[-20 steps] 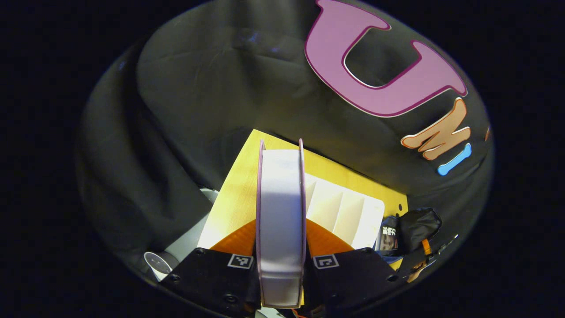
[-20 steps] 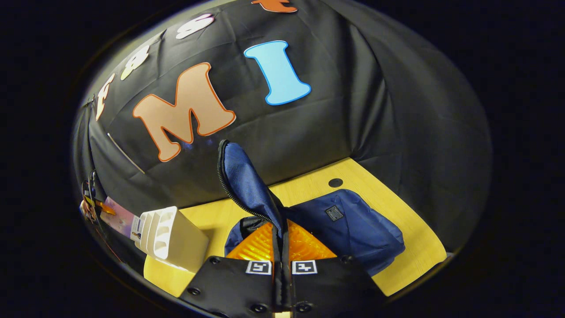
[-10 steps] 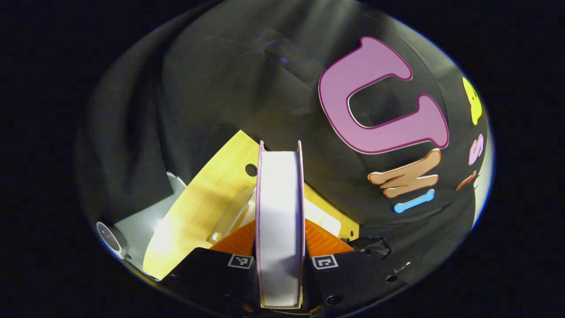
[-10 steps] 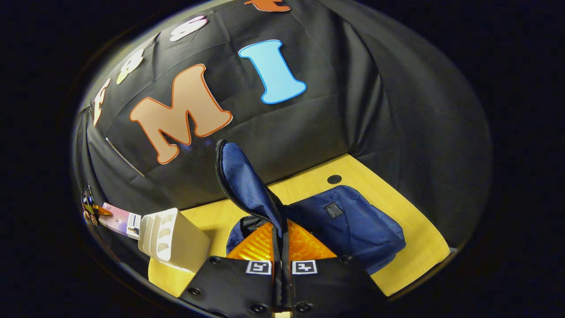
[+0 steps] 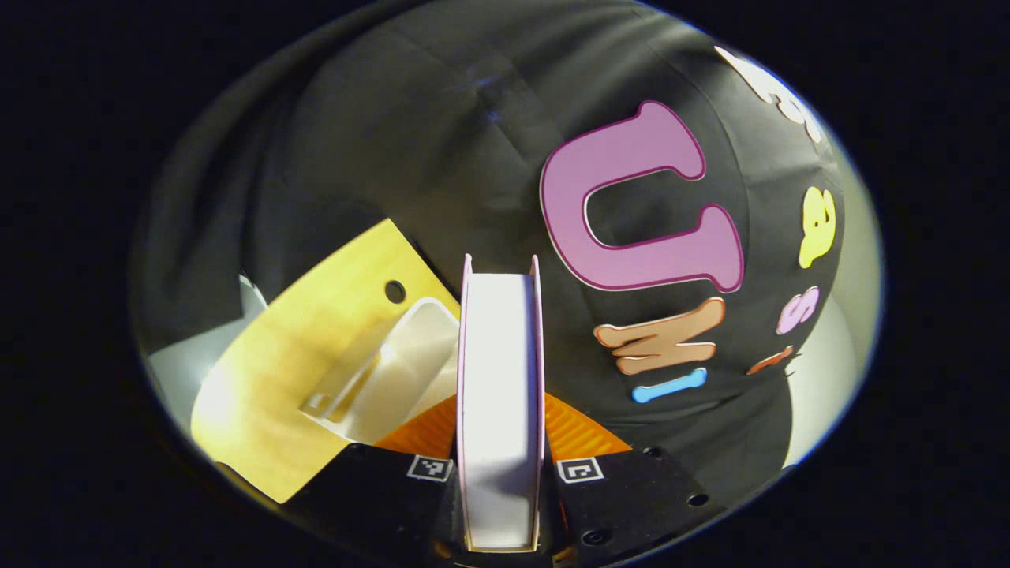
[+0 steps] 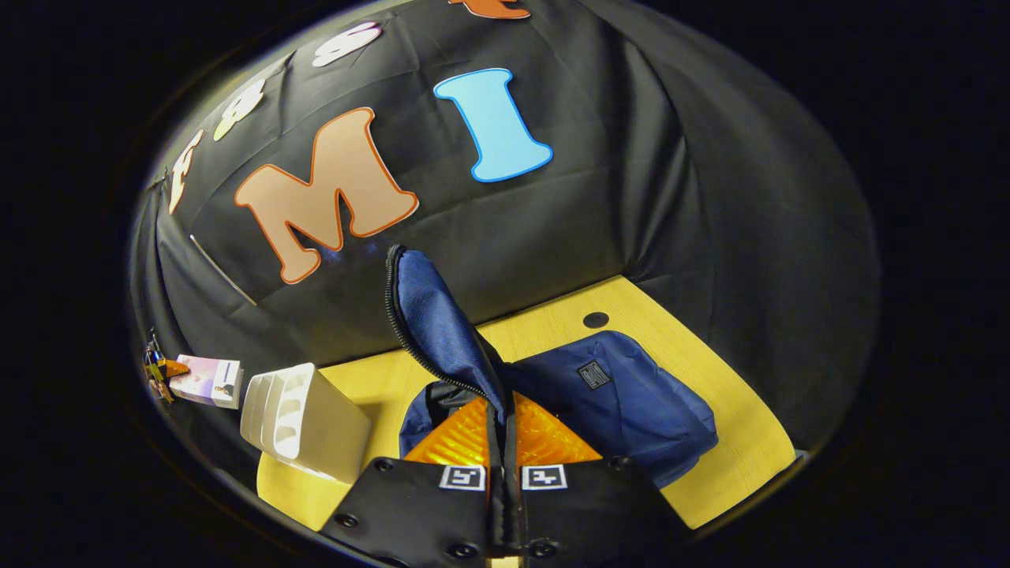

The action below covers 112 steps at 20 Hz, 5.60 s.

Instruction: Open the schoolbag, grab two books from the bookshelf and put them into the schoolbag.

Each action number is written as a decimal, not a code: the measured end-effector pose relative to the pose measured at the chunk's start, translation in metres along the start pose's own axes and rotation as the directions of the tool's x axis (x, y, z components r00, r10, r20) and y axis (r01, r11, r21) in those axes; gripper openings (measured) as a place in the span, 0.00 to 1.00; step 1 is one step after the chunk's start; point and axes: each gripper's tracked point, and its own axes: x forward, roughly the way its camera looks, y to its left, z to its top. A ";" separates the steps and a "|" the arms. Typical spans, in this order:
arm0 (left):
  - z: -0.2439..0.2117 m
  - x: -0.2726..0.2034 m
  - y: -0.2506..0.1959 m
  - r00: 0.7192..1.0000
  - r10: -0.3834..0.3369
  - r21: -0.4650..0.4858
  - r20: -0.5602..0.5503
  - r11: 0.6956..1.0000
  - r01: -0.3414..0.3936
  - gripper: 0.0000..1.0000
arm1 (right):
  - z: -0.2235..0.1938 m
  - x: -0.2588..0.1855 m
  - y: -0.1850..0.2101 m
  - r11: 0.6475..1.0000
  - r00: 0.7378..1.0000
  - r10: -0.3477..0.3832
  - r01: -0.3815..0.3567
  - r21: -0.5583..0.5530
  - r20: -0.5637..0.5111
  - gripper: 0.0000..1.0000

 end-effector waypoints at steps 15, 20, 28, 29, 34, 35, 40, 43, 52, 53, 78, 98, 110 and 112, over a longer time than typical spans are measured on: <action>-0.086 0.076 -0.028 0.986 -0.142 -0.066 -0.087 0.988 0.137 0.33 | -0.002 0.001 0.003 0.999 1.000 0.013 -0.013 -0.033 -0.009 0.03; -0.124 0.116 -0.052 0.974 -0.171 -0.036 -0.150 0.985 0.167 0.34 | -0.001 0.001 0.003 0.999 1.000 0.011 -0.011 -0.039 -0.011 0.03; -0.204 0.181 -0.081 0.934 -0.172 0.006 -0.312 0.983 0.183 0.34 | 0.001 0.004 0.002 0.999 1.000 0.015 -0.015 -0.033 -0.009 0.03; -0.215 0.188 -0.082 0.927 -0.172 0.009 -0.334 0.983 0.186 0.35 | 0.001 0.003 0.002 0.999 1.000 0.016 -0.016 -0.033 -0.009 0.03; -0.271 0.217 -0.098 0.887 -0.192 0.013 -0.421 0.976 0.217 0.34 | -0.003 0.005 0.004 0.999 1.000 0.025 -0.026 -0.038 -0.016 0.04; -0.282 0.222 -0.097 0.880 -0.180 0.025 -0.439 0.977 0.212 0.34 | -0.002 0.005 0.004 0.999 1.000 0.027 -0.028 -0.040 -0.016 0.03; -0.331 0.246 -0.096 0.842 -0.128 0.066 -0.524 0.980 0.190 0.35 | -0.002 0.001 0.004 0.998 0.999 0.036 -0.037 -0.047 -0.019 0.02; -0.352 0.259 -0.092 0.827 -0.099 0.088 -0.553 0.981 0.176 0.36 | -0.001 0.002 0.003 0.998 0.999 0.045 -0.046 -0.039 -0.022 0.02; -0.417 0.295 -0.090 0.795 -0.085 0.043 -0.601 0.990 0.138 0.34 | 0.001 -0.003 0.003 0.996 0.996 0.080 -0.081 -0.041 -0.036 0.02; -0.422 0.299 -0.093 0.795 -0.099 0.016 -0.598 0.991 0.135 0.34 | 0.002 -0.003 0.003 0.996 0.996 0.082 -0.083 -0.044 -0.036 0.02; -0.517 0.365 -0.103 0.830 -0.183 -0.246 -0.527 0.968 0.056 0.32 | 0.005 0.000 0.024 0.985 0.988 0.152 -0.153 -0.076 -0.024 0.04; -0.468 0.344 -0.047 0.890 0.279 0.409 -0.359 0.905 -0.118 0.96 | -0.007 -0.004 0.012 0.987 0.988 0.157 -0.157 -0.031 -0.011 0.03; -0.294 0.196 -0.114 0.972 0.126 0.801 0.198 0.551 -0.235 0.95 | -0.028 -0.004 0.027 0.986 0.990 0.139 -0.140 -0.085 -0.013 0.04; -0.273 0.162 -0.130 0.956 0.072 0.825 0.283 0.491 -0.281 0.95 | -0.036 -0.007 0.034 0.984 0.991 0.135 -0.137 -0.113 -0.019 0.05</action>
